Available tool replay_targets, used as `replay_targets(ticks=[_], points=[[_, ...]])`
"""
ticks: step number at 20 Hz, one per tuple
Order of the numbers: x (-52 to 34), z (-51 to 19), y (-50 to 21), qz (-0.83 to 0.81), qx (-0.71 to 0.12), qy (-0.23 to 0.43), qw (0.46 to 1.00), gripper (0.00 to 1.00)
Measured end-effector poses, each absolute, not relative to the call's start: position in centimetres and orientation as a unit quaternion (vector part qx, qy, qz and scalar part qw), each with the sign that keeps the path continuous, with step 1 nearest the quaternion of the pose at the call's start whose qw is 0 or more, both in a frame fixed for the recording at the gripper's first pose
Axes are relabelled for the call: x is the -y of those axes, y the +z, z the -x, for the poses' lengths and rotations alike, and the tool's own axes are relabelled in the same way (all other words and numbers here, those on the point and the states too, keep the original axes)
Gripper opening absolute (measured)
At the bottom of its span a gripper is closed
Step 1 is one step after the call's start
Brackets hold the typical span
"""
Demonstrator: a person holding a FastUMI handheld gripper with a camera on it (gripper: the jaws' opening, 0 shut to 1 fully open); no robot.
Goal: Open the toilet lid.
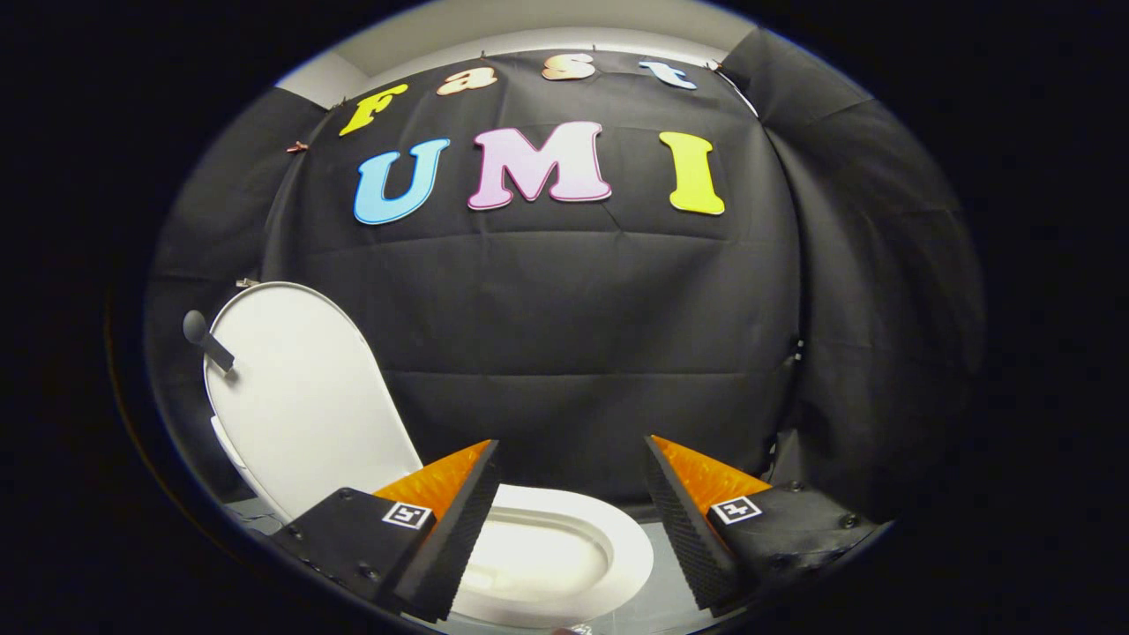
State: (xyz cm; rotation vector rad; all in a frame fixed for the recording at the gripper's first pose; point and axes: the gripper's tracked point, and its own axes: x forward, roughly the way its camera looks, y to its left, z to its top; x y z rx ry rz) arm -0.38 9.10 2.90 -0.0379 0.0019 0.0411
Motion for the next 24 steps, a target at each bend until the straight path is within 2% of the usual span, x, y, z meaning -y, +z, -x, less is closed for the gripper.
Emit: replay_targets(ticks=[24], points=[[-9.0, 0.0, 1.5, 0.013, -0.016, 0.023, 1.000, 0.99]])
